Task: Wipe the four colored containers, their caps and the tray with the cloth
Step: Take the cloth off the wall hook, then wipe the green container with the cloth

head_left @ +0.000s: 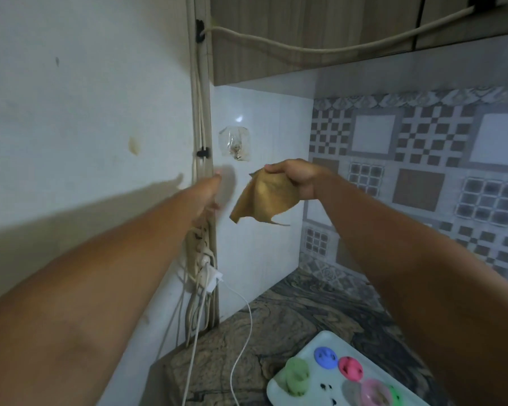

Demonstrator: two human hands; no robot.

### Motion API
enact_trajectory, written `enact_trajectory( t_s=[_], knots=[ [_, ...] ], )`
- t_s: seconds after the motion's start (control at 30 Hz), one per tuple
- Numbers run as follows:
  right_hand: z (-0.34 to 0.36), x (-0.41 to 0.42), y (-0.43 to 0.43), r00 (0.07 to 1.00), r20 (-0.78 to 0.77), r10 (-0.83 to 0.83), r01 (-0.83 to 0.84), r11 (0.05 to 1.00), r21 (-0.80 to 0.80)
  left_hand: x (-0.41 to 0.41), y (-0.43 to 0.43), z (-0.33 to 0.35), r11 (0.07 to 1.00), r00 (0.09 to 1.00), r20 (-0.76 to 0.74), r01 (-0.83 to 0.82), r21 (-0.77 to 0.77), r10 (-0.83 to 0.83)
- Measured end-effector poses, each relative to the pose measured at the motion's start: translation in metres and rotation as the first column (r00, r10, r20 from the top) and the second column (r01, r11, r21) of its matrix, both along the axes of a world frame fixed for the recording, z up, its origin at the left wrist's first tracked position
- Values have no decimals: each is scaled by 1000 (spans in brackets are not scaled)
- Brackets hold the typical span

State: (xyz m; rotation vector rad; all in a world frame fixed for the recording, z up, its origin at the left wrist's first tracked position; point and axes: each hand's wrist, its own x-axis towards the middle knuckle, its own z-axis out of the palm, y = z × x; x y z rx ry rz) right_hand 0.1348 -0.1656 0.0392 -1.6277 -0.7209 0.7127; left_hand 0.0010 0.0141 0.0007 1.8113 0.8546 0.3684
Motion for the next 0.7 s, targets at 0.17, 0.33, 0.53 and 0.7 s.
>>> enact_trajectory(
  t_s=[0.17,0.33,0.53,0.7],
  knots=[
    [-21,-5,-8,986,-87,-140,146,987,63,5,-24,-69,621,870,230,476,-623,-436],
    [-56,-1,-34,951,-139,-277,288,955,68,20,-46,-83,645,869,383,490,-586,-312],
    [-98,-13,-73,863,-162,-479,492,869,47,31,-60,-92,666,895,305,446,-598,-326],
    [-136,-24,-109,684,36,-728,729,684,-29,34,-84,-107,655,842,221,526,-543,-492]
  ],
)
